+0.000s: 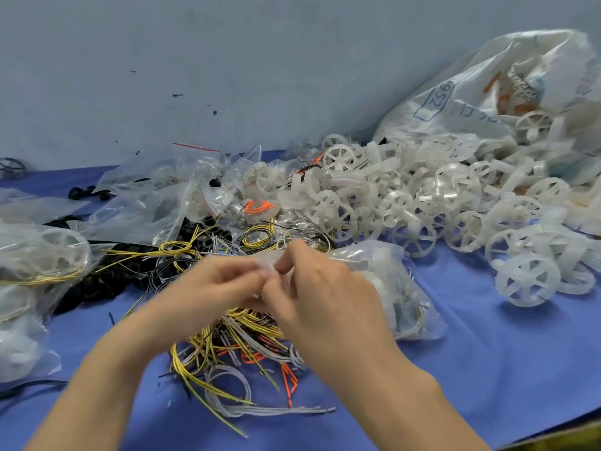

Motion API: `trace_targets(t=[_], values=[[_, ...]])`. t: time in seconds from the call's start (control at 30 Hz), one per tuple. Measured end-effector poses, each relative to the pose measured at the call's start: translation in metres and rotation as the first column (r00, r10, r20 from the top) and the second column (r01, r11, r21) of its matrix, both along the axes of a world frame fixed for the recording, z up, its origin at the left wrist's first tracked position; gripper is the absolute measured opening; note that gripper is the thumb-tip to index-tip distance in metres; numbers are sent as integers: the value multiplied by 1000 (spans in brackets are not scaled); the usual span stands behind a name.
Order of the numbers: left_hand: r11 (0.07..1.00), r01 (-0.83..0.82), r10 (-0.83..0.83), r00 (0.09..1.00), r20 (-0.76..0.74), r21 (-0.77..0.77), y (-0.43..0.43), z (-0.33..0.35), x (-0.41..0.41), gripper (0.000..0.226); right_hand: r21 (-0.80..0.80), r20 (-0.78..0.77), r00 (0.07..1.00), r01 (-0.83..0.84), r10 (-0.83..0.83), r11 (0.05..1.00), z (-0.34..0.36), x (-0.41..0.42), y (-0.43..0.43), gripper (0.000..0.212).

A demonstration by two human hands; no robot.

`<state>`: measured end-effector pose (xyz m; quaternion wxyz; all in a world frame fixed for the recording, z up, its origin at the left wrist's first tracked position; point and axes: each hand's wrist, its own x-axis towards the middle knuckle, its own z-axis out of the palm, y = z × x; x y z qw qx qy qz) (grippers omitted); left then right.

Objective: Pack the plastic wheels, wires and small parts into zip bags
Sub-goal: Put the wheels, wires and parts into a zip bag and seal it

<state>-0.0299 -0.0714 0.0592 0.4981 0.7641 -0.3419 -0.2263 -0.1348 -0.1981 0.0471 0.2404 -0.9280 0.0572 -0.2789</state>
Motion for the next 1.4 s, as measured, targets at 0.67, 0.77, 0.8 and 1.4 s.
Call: trace_targets(t=[0.67,0.77,0.8,1.4], values=[[479,-840,444,481,756,254,98,-98,106,36,158,58,995,68,-78,985,-16,15,-14,17],[513,-837,511,476,715,191,97,-95,103,27,166,52,995,77,-87,983,-16,15,-17,17],[518,-839,544,474,693,168,97,-93,101,23,170,54,995,79,-89,982,-16,14,-18,17],[795,-573,606,755,250,-199,43,12,23,9,276,130,981,101,-141,956,-11,14,-22,18]])
